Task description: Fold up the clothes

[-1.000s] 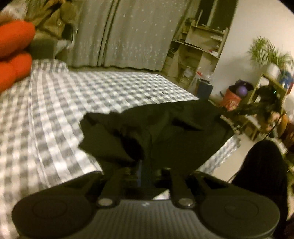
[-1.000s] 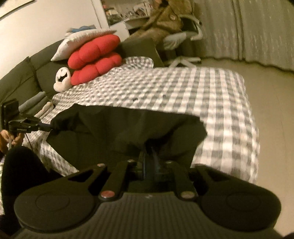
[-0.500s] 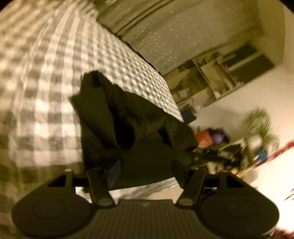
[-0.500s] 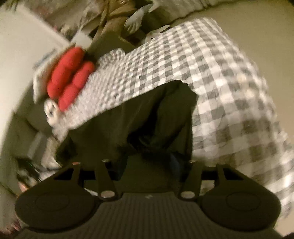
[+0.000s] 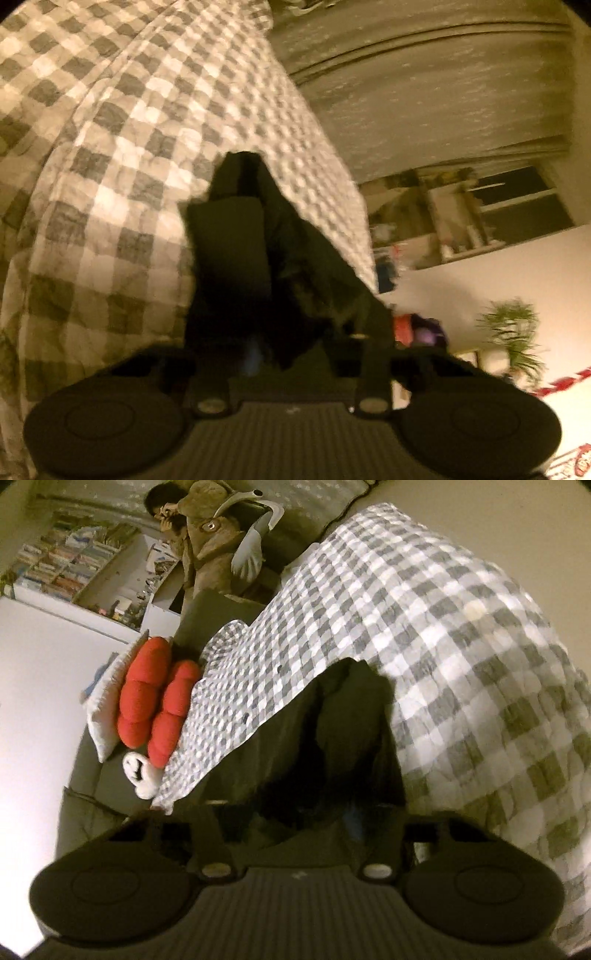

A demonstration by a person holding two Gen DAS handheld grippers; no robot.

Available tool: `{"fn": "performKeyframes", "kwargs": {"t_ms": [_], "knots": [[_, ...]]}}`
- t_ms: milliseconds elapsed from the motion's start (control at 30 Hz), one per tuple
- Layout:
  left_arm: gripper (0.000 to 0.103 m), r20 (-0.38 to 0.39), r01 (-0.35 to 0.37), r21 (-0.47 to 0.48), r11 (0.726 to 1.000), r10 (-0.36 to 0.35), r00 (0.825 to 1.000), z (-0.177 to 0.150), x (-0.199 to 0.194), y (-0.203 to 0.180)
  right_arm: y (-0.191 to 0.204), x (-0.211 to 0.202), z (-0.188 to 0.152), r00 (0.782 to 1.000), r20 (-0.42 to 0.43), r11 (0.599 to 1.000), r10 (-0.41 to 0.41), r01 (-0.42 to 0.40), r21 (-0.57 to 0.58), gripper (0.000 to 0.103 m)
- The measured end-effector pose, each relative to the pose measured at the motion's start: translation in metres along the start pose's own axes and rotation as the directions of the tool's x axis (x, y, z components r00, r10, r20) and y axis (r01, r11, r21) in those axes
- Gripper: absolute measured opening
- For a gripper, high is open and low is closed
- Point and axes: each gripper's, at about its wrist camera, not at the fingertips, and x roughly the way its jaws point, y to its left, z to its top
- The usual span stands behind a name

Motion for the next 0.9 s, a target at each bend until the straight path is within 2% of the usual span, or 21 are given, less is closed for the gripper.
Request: {"fn": "performKeyframes", "kwargs": {"t_ms": [33,67,167,333,467,567,733,800,867,900], "knots": [[0.012,0.0,-0.005,-0.002,1.0,0.005,1.0,0.0,0.001,-0.001,0.002,0.001,0.0,1.0,0.002,1.0,-0.005,0.005,-0.008,0.023],[0.01,0.003,-0.009,-0.003,1.0,0.009,1.0,-0.001,0.001,-0.002,0.005,0.001,0.0,1.0,0.009,1.0,-0.012,0.012,-0.019,0.012],[0.008,0.023,0.0,0.017,1.0,0.0,1.0,-0.003,-0.009,-0.01,0.012,-0.004,-0.001,0.999,0.035,0.998,-0.024,0.026,-0.054,0.01],[0.008,0.03,0.049,0.083,0.995,-0.052,0.998,0.0,-0.037,-0.021,0.023,-0.023,-0.001,0.998,0.064,0.996,0.009,-0.004,-0.086,0.009],[0.008,-0.024,0.041,0.174,0.984,-0.037,0.999,-0.006,-0.043,-0.032,0.022,-0.025,-0.008,1.0,0.015,0.994,-0.017,0.018,-0.106,0.009],[0.008,-0.074,0.014,0.218,0.976,0.002,0.997,-0.014,-0.04,-0.034,0.022,-0.028,-0.014,0.999,-0.022,0.992,-0.037,0.034,-0.122,0.009],[0.009,-0.137,-0.092,0.284,0.954,0.135,0.981,-0.026,-0.02,-0.028,0.017,-0.023,-0.023,0.992,-0.081,0.985,-0.094,0.081,-0.152,0.009],[0.014,-0.15,-0.122,0.303,0.945,0.174,0.973,-0.026,-0.016,-0.025,0.015,-0.018,-0.025,0.987,-0.097,0.979,-0.127,0.11,-0.17,0.016],[0.028,-0.129,-0.149,0.328,0.933,0.201,0.971,-0.026,-0.018,-0.029,0.017,-0.019,-0.027,0.985,-0.092,0.973,-0.146,0.126,-0.194,0.017],[0.029,-0.102,-0.155,0.345,0.926,0.201,0.974,-0.025,-0.023,-0.034,0.02,-0.02,-0.027,0.985,-0.084,0.969,-0.149,0.129,-0.21,0.019]]}}
